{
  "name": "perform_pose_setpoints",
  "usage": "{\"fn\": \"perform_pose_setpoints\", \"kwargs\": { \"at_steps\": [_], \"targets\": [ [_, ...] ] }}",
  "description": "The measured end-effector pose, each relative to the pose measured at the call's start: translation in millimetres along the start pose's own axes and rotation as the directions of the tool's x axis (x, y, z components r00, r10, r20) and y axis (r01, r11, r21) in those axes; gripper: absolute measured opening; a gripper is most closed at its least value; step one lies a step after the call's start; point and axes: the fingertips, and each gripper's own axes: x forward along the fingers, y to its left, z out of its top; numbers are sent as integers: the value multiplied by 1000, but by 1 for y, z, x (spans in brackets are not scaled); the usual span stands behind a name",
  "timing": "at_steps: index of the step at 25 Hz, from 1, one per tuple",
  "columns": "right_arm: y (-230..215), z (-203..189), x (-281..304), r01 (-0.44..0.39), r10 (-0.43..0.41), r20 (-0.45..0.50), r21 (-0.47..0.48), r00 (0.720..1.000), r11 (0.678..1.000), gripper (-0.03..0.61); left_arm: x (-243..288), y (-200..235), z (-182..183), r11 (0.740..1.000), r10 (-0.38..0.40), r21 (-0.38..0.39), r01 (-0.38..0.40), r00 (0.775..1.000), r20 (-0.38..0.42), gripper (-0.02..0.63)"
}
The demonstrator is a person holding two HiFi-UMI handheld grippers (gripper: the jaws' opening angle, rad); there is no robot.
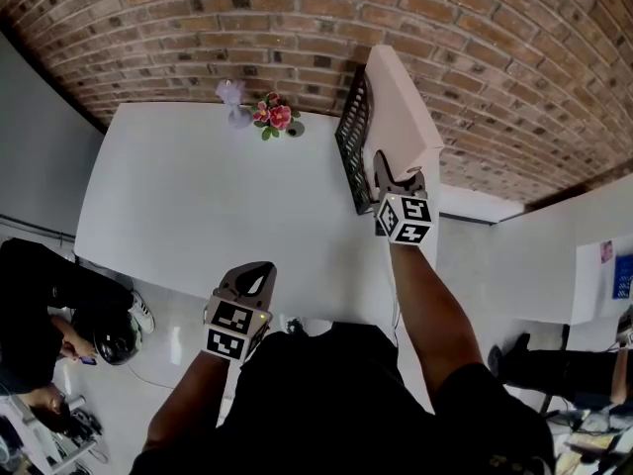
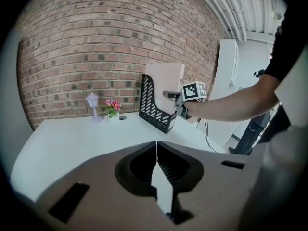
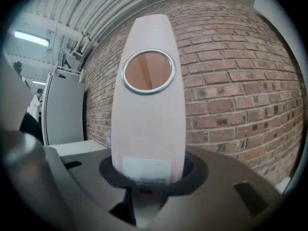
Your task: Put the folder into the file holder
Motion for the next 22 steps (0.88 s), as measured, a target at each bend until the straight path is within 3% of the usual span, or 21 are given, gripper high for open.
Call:
{"fn": "perform_pose_setpoints", "kwargs": {
  "at_steps": [6, 11, 16, 22],
  "targets": [
    [2, -50, 2, -29, 13, -215, -72, 976, 997, 178, 3, -2, 1, 1000, -7, 5, 7, 1000, -1, 6],
    [1, -60, 4, -48, 25, -286, -73, 958, 996, 202, 6, 0, 2, 1000, -12, 13, 12, 1000, 6, 6],
    [4, -62, -12, -103, 77, -316, -70, 946, 992, 269, 7, -2, 3, 1000, -23, 14, 22, 1000, 13, 6],
    [2, -87, -44, -91, 44, -387, -103, 921, 990, 282, 8, -2, 7, 1000, -28, 13, 27, 999, 29, 6]
  ]
}}
